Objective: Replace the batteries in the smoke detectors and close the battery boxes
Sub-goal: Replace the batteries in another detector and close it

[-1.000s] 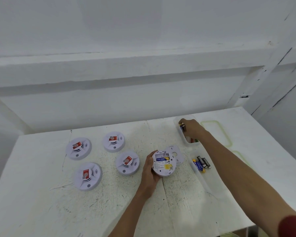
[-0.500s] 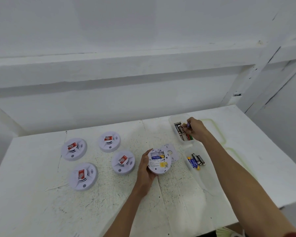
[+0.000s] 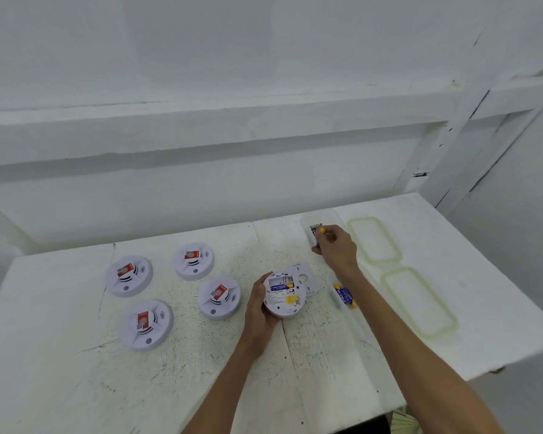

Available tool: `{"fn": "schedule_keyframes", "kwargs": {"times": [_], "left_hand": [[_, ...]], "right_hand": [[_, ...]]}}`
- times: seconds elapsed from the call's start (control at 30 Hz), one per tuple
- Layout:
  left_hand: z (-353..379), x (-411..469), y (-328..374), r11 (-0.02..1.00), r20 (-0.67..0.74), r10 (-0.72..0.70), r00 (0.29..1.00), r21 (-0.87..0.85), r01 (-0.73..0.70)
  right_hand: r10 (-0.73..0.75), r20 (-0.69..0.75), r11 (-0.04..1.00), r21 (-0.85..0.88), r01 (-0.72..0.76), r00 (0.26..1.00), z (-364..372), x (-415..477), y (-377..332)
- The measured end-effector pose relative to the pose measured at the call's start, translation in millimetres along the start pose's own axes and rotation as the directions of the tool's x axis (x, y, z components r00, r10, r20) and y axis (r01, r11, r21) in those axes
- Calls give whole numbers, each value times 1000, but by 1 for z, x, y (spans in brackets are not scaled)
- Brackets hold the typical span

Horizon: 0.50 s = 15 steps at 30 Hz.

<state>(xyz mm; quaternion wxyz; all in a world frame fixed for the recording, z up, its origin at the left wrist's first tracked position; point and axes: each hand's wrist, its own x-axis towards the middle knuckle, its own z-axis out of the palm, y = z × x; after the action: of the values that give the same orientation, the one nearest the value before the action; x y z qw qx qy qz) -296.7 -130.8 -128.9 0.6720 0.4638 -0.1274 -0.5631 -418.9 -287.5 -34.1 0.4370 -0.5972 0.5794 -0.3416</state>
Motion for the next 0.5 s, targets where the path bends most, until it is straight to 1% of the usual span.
{"fn": "schedule_keyframes", "kwargs": {"times": [0.07,0.13,0.23,0.4,0.5], "left_hand": [[1,0,0,1000,5,3,1000,4,-3],[1,-1,0,1000,-2,10,1000,8,-10],[2,0,0,999,-10,20,1000,34,-20],[1,0,-2,998,-46,14,999,55,-11],[1,0,-2,1000,-38,5,999,27,-4]], "right_hand": [[-153,-19,985,-84,151,988,11,-19,3],[-250,15,962,-106,250,968,22,-37,4],[-329,64,930,-153,335,942,37,-60,10],[-423,172,825,-334,457,890,52,-81,30],[-481,195,780,-351,519,855,55,-87,38]]}}
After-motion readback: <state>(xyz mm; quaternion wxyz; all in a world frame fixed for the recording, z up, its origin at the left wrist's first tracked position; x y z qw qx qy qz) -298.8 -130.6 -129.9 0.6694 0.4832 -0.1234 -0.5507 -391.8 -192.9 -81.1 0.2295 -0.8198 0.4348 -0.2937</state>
